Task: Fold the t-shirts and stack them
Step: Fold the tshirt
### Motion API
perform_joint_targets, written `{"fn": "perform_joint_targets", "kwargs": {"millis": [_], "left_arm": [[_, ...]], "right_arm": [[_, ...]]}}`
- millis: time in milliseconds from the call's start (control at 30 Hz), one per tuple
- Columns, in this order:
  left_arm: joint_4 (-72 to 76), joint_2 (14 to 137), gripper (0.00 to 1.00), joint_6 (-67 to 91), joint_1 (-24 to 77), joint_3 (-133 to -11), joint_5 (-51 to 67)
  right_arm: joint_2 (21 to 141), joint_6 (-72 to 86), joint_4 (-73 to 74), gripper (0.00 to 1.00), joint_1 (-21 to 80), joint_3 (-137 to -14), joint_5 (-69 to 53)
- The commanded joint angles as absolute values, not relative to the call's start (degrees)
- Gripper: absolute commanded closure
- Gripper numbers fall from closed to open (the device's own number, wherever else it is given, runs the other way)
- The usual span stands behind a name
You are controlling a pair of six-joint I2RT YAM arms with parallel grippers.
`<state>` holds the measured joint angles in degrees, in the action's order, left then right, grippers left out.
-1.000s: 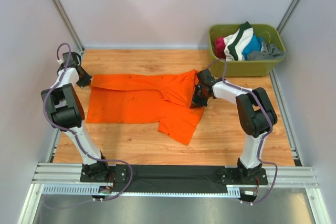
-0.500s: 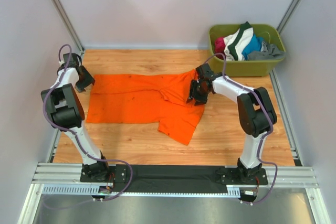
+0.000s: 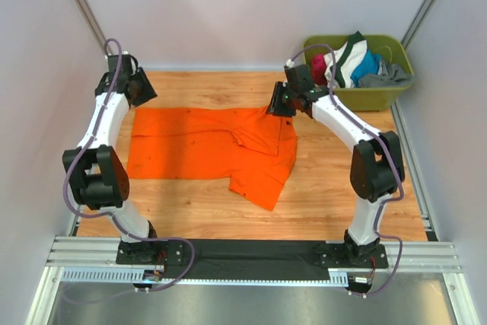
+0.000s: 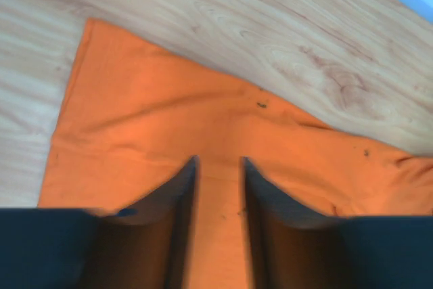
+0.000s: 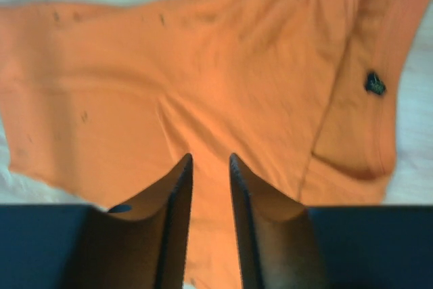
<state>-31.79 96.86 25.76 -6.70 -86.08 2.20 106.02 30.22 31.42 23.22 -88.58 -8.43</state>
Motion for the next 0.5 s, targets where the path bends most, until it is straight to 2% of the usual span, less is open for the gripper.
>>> {"fn": "perform_joint_targets", "kwargs": {"millis": [0, 33, 67, 133, 200, 467], "left_arm": [[-30.5, 103.26, 0.69, 26.89, -7.56, -89.64, 4.83], [-31.02, 104.58, 0.79, 26.98, -7.56, -91.65, 5.09], [-31.46, 107.2, 0.99, 27.24, -7.56, -92.71, 4.92], [-32.17, 109.33, 1.0, 26.99, -7.56, -94.82, 3.26], [-31.64, 111.79, 1.0, 26.02, -7.47, -95.8, 2.55], [-35.33, 121.54, 1.0, 27.07, -7.65, -101.25, 0.09]], "right_arm": [[114.66, 30.41, 27.33, 0.72, 23.55, -96.37, -5.1], [116.61, 30.06, 27.94, 0.79, 23.47, -98.42, -4.84], [120.02, 29.45, 29.34, 0.83, 23.55, -100.35, -3.7], [123.21, 28.48, 30.58, 0.92, 23.55, -106.05, -2.38], [126.98, 27.08, 32.16, 0.96, 23.55, -109.23, -0.45], [134.73, 26.1, 37.87, 0.97, 23.38, -116.63, 3.78]]}}
